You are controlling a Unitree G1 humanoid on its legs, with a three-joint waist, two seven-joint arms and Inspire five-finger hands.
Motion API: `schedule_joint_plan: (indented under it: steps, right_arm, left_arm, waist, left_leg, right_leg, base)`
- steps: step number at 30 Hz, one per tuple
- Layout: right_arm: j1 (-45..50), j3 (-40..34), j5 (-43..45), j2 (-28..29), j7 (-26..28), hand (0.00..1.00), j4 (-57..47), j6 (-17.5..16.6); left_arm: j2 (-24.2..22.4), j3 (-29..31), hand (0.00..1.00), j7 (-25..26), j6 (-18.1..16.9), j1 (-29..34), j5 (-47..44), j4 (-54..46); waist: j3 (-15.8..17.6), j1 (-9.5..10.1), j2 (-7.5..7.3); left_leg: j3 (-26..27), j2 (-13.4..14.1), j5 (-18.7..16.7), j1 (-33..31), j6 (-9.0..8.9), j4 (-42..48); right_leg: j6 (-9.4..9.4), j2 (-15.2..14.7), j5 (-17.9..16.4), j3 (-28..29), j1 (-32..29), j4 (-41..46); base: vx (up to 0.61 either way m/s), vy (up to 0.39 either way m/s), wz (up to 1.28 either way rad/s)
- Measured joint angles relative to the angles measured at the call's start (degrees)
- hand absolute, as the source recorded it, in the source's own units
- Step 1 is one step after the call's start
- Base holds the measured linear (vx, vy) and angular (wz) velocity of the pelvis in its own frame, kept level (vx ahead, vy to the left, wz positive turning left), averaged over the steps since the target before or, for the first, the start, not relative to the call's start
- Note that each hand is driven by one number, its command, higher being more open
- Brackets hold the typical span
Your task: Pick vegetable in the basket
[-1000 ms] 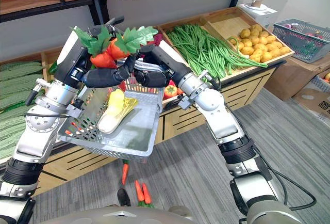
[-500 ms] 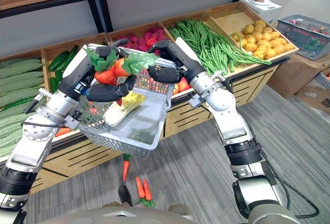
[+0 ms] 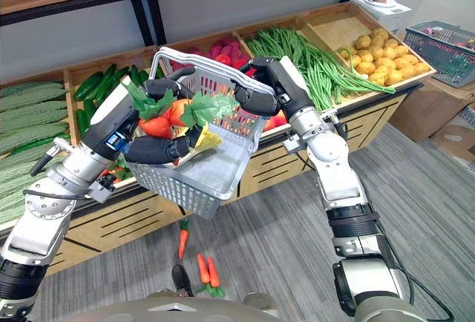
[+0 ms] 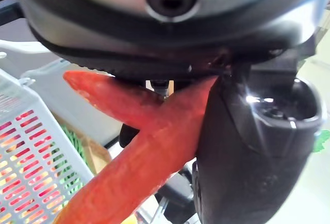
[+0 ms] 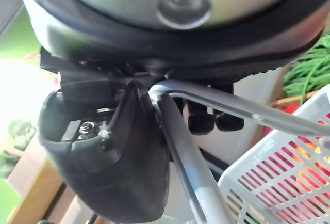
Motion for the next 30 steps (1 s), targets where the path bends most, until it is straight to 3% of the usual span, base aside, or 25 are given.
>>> schedule_joint_plan:
  steps: [15,25,30]
  right_arm:
    - [0.01,-0.01,-0.02,-0.01,0.24,0.0,-0.05,-0.05]
    - [2.6,0.13,1.17,-2.44,4.69,0.0,-5.59,-0.04]
    - [3.37,0.13,3.65,-4.8,5.65,0.0,-9.0,-0.03]
  left_arm:
    - [1.89,-0.9,0.0,-0.85,0.02,1.93,0.32,0.64]
    - [1.93,-1.35,0.0,-2.18,1.32,1.72,4.65,13.5]
    - [1.92,-3.32,0.0,-2.26,1.33,-1.38,6.64,17.04]
  waist:
    - [0.01,-0.11,-0.01]
    - [0.19,-0.17,-0.36]
    - [0.3,-0.27,-0.69]
  left_leg:
    - [0.22,0.06,-0.02,-0.03,-0.02,0.01]
    - [1.15,0.18,-0.2,-0.05,-0.16,0.01]
    - [1.67,0.19,0.12,-0.06,0.27,0.01]
  right_leg:
    - [0.06,0.06,0.07,0.22,-0.08,-0.19]
    - [0.13,0.07,0.13,1.34,-0.69,-0.2]
    - [0.23,0.04,0.39,1.85,-1.04,-0.17]
  base:
    - [0.0,0.0,0.0]
    - [0.0,0.002,-0.04]
    - [0.0,0.021,-0.07]
